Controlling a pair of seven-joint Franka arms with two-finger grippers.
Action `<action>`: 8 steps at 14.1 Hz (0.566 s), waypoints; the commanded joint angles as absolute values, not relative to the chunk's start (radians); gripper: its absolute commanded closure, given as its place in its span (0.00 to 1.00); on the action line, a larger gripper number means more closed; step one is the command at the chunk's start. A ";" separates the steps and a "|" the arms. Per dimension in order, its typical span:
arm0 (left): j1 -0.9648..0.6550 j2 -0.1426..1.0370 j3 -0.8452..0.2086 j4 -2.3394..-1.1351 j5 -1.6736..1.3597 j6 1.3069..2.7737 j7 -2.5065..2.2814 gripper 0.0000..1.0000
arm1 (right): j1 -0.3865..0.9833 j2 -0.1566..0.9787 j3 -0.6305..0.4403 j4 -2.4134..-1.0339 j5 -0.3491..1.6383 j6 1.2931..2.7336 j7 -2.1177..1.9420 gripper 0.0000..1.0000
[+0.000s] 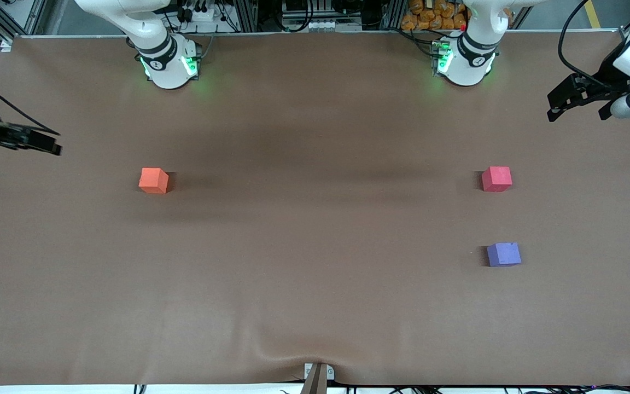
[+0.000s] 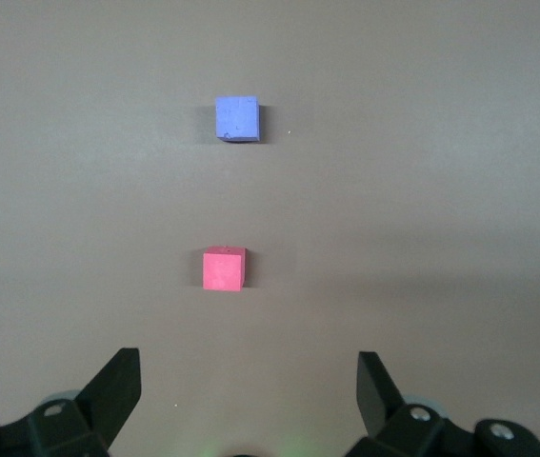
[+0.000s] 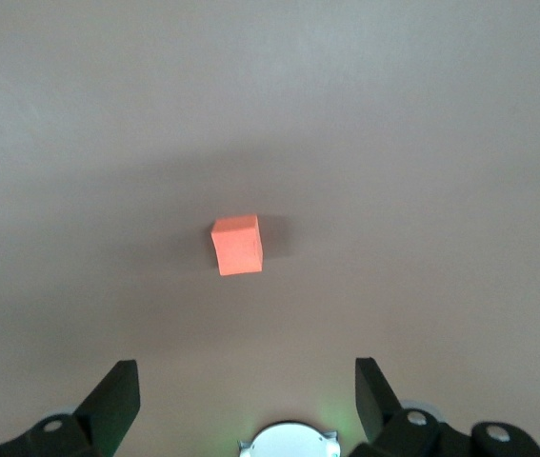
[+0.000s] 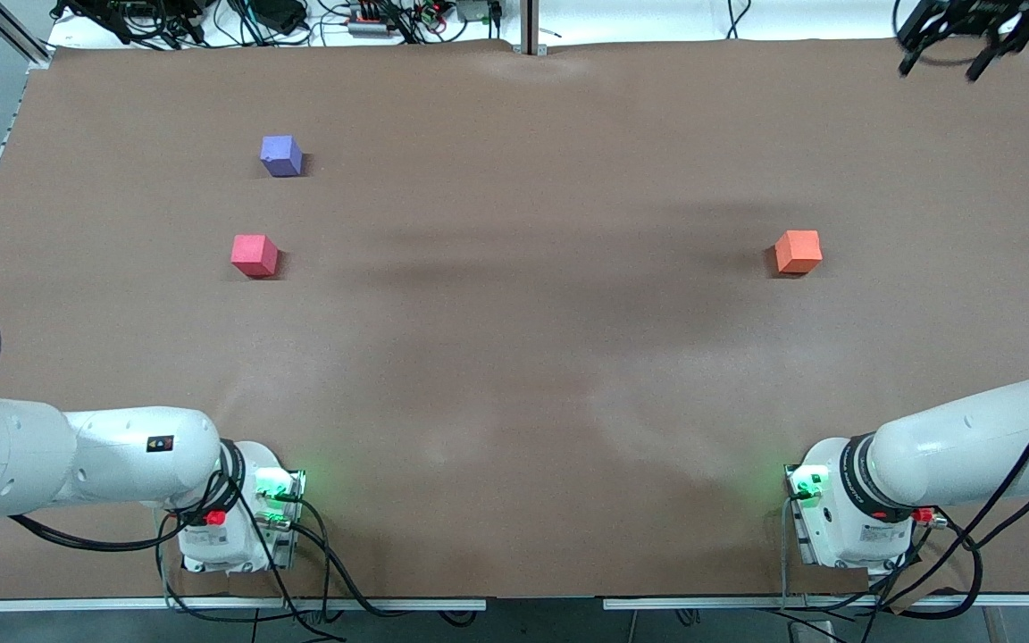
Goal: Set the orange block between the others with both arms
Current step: 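Reach the right gripper down toward the orange cube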
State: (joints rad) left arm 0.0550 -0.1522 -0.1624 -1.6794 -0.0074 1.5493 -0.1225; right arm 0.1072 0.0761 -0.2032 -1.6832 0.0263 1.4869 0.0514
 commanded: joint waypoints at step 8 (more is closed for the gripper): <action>0.061 -0.144 -0.167 -1.694 -0.031 1.543 -0.103 0.00 | 0.179 0.311 -0.190 -2.229 0.103 2.198 0.011 0.00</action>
